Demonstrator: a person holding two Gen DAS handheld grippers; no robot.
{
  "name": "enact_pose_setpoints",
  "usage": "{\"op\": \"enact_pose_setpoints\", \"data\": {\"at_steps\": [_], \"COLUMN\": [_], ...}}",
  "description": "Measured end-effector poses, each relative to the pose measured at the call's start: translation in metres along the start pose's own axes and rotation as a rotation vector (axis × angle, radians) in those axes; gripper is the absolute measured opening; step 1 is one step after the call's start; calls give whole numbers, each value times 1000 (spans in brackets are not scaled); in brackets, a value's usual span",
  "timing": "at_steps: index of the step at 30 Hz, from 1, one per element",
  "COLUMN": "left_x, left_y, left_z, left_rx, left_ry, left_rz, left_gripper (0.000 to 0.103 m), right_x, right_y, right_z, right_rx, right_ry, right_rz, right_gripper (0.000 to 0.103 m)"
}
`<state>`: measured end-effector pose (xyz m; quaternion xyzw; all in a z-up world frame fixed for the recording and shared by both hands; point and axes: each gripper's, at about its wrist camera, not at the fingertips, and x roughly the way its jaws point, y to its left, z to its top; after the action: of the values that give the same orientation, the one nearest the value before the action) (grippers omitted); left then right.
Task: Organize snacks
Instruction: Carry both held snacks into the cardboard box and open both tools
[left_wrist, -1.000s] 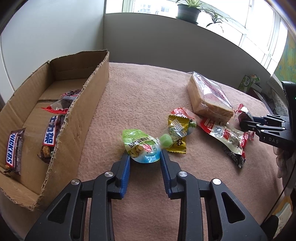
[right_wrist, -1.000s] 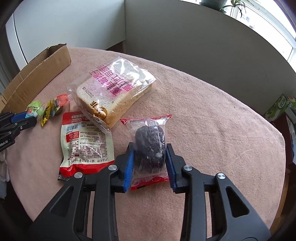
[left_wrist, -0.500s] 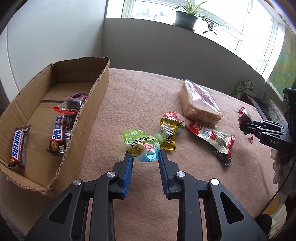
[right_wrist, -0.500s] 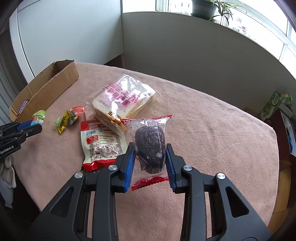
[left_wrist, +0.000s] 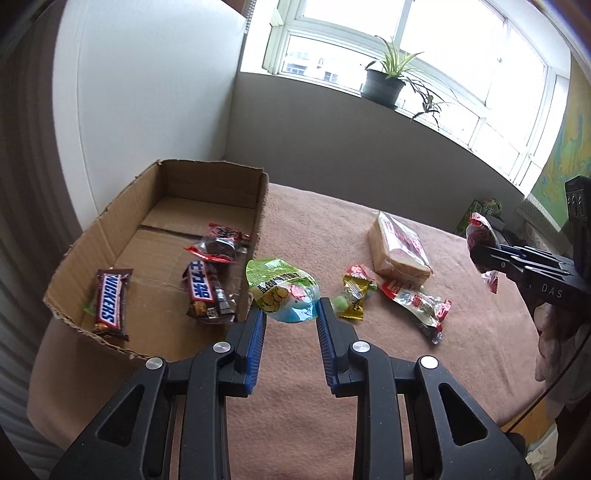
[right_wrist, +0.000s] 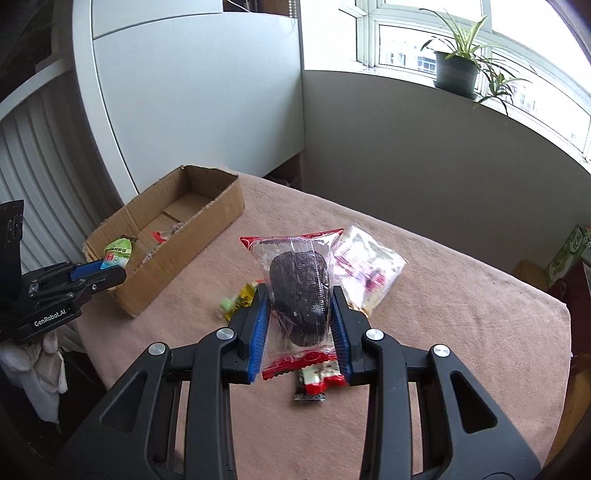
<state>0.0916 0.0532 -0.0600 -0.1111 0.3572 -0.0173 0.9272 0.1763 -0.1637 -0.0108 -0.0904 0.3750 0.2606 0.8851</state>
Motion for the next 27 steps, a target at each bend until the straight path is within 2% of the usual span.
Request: {"op": "enact_pose_setpoints", "data": {"at_steps": [13,24,27], "left_x": [-20,-16,-14], "left_y": [63,95,100], "left_z": [13,16,15], "left_rx": [-96,-146,-156], "left_ry": [-64,-58,-54], "left_rz": [86,121,128], "left_gripper": [26,26,26], "right_x": [51,112,120], "right_y": [96,164,175], "right_z": [51,75,77], "right_rx": [-32,-79,-89], "right_ry": [-10,60,69], "right_rz": [155,197,189], "right_gripper": [33,33,38]}}
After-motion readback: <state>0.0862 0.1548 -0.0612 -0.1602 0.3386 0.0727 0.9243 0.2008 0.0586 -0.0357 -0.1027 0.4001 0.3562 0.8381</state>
